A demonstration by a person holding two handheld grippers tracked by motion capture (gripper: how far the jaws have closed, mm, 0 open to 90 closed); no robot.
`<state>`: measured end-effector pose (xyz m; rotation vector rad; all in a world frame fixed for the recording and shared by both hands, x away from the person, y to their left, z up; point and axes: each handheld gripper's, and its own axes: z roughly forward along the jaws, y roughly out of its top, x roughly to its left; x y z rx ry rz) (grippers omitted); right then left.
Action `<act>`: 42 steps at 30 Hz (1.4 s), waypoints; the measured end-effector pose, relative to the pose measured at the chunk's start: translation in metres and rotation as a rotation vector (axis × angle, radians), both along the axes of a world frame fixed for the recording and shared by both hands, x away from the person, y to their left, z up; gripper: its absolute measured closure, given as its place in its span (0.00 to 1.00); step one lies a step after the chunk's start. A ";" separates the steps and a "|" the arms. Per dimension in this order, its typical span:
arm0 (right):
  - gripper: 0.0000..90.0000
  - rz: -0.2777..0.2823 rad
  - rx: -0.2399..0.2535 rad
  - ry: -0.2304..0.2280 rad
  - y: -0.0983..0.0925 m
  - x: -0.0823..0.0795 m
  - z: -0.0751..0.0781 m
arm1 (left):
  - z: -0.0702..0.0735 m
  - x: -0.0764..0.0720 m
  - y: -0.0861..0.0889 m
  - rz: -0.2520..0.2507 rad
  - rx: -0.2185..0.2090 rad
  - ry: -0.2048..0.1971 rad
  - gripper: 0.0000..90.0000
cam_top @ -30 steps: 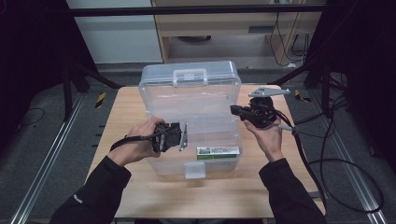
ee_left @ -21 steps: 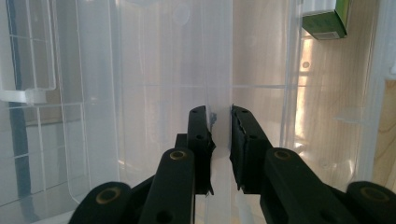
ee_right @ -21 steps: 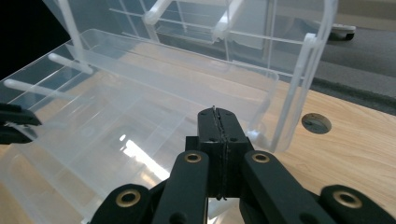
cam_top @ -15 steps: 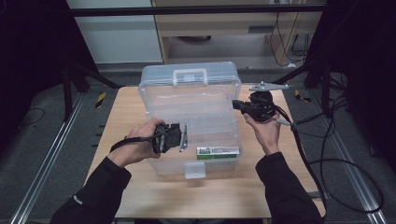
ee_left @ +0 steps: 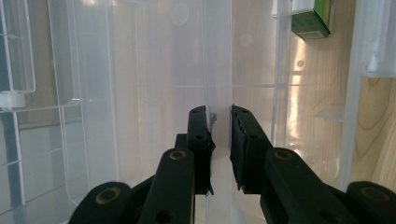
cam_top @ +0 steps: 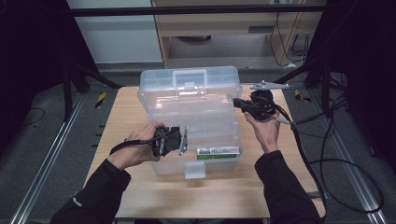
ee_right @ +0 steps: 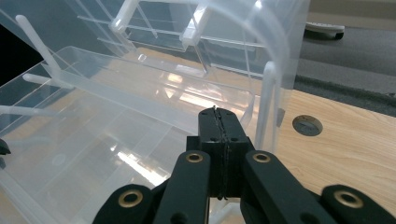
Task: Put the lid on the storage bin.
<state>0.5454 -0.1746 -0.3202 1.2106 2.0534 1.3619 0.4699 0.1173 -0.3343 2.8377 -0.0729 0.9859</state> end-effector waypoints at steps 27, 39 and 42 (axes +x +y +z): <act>1.00 0.048 -0.021 0.015 -0.009 -0.016 -0.004 | 0.007 -0.011 0.009 -0.009 -0.099 0.018 0.74; 1.00 0.058 -0.031 0.027 -0.009 -0.017 -0.007 | 0.024 -0.011 0.044 0.083 -0.311 0.015 0.75; 1.00 0.064 -0.033 0.025 -0.009 -0.017 -0.009 | 0.027 -0.011 0.051 0.109 -0.341 0.013 0.76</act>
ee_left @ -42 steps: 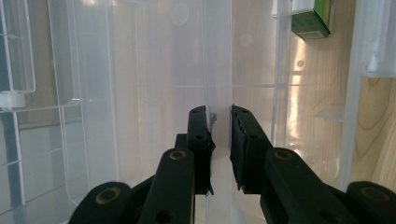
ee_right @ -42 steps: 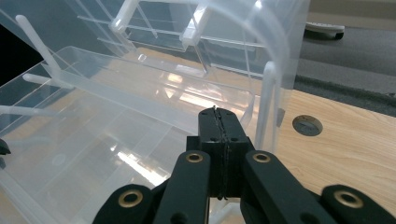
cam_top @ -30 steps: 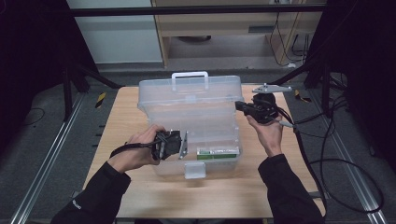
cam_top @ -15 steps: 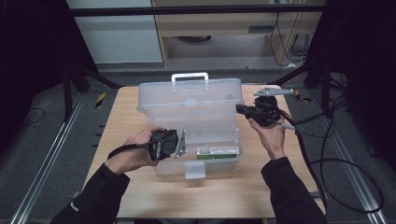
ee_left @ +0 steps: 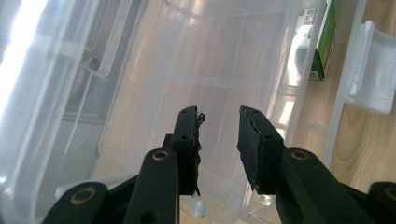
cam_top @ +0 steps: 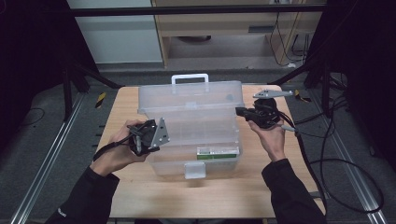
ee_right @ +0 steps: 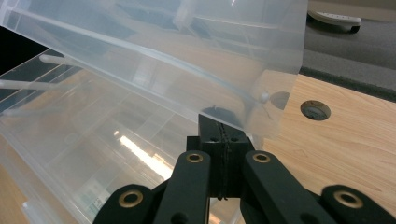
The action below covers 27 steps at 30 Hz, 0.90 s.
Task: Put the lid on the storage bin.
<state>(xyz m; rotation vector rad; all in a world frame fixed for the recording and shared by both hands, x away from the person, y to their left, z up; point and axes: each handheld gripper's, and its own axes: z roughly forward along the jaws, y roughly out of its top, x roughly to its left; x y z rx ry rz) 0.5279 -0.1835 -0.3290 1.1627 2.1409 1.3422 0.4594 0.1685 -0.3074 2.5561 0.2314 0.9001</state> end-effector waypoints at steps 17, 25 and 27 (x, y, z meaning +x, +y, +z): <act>1.00 0.017 -0.016 0.009 -0.002 -0.006 -0.003 | -0.007 0.011 0.042 0.206 -0.215 0.013 0.91; 1.00 0.028 -0.021 0.017 -0.003 -0.012 -0.008 | -0.013 0.015 0.059 0.289 -0.288 0.011 0.96; 1.00 0.033 -0.025 0.014 -0.003 -0.013 -0.009 | -0.015 0.015 0.061 0.294 -0.305 0.020 0.96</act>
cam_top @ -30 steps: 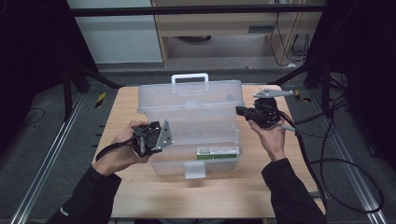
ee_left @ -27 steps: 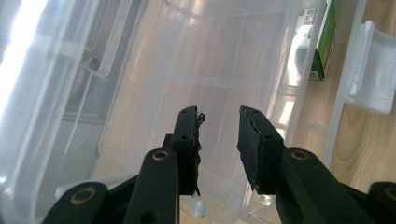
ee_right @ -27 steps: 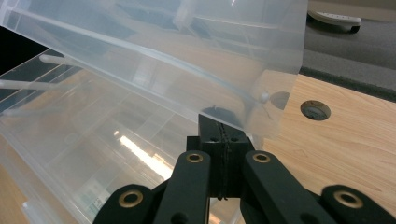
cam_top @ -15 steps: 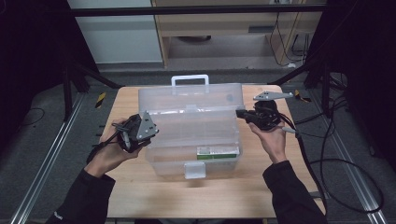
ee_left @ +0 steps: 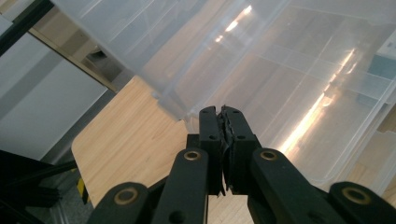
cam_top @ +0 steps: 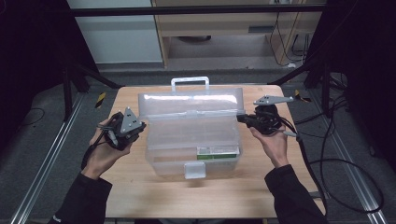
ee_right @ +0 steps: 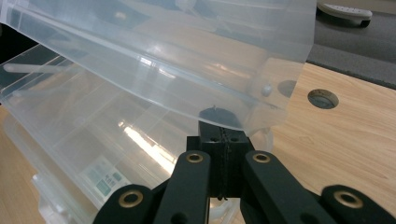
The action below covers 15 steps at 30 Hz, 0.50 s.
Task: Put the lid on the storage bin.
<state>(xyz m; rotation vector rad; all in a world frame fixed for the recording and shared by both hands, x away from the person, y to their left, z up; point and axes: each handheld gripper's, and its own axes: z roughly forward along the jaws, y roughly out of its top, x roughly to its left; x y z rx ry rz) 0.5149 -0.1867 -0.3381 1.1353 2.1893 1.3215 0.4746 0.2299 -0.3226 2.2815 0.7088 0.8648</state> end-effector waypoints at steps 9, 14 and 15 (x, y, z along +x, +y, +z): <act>1.00 0.020 -0.008 0.009 -0.003 -0.008 -0.005 | -0.011 0.002 0.005 0.015 -0.021 0.023 0.96; 1.00 0.018 -0.019 0.021 -0.005 -0.015 -0.013 | -0.020 0.003 0.006 0.019 -0.020 0.051 0.97; 1.00 0.016 -0.020 0.025 -0.006 -0.016 -0.014 | -0.022 0.002 0.006 0.024 -0.019 0.051 0.97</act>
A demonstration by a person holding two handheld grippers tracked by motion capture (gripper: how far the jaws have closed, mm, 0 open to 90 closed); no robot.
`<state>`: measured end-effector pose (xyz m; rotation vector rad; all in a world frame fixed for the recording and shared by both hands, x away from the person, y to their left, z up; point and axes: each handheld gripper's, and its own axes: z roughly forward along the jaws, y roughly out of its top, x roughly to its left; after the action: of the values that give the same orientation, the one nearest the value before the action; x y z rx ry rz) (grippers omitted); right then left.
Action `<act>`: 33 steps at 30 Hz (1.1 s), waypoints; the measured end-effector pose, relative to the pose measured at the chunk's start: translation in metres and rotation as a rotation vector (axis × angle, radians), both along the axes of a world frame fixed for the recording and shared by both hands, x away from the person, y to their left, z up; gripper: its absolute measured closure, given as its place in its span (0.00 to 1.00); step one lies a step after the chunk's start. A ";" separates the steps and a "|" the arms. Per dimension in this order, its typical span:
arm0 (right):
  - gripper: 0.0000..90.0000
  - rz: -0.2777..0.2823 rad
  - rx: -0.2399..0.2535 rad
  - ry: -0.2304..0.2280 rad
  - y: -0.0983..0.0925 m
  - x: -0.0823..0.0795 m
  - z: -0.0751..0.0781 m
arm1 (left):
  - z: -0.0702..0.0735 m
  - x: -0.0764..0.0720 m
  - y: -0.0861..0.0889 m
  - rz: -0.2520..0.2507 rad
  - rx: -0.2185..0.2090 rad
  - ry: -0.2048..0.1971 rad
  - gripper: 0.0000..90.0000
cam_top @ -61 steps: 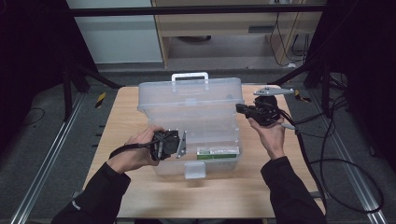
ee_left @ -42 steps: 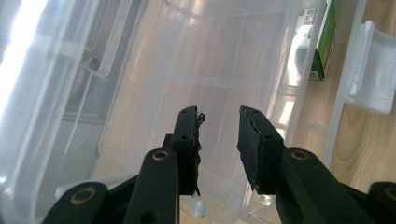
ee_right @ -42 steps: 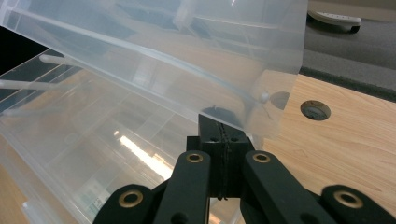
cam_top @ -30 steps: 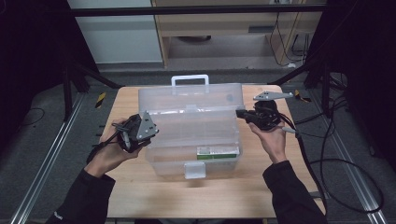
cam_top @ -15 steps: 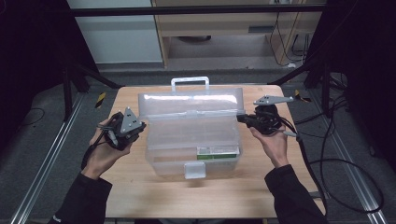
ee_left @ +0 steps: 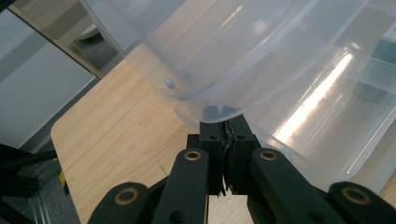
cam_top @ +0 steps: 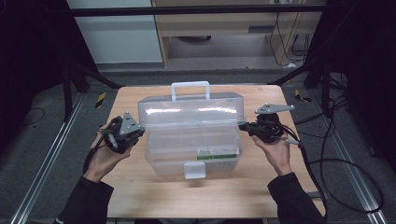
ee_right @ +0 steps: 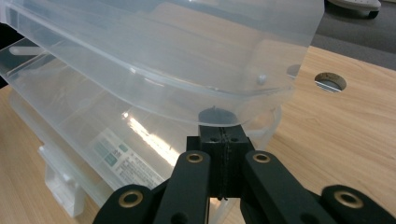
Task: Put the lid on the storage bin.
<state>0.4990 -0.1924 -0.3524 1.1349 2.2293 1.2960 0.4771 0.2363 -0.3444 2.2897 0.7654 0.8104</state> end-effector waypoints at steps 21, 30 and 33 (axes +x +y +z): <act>1.00 -0.021 -0.034 0.031 -0.013 -0.012 -0.027 | -0.028 -0.009 0.009 0.017 -0.046 0.038 0.95; 1.00 -0.024 -0.065 0.037 -0.011 -0.017 -0.037 | -0.040 -0.011 0.009 0.016 -0.052 0.063 0.95; 1.00 -0.025 -0.077 0.037 -0.011 -0.018 -0.040 | -0.044 -0.012 0.010 0.016 -0.054 0.072 0.95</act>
<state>0.4807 -0.2030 -0.3925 1.1642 2.2636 1.1782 0.4651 0.2461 -0.3886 2.2774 0.8283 0.7095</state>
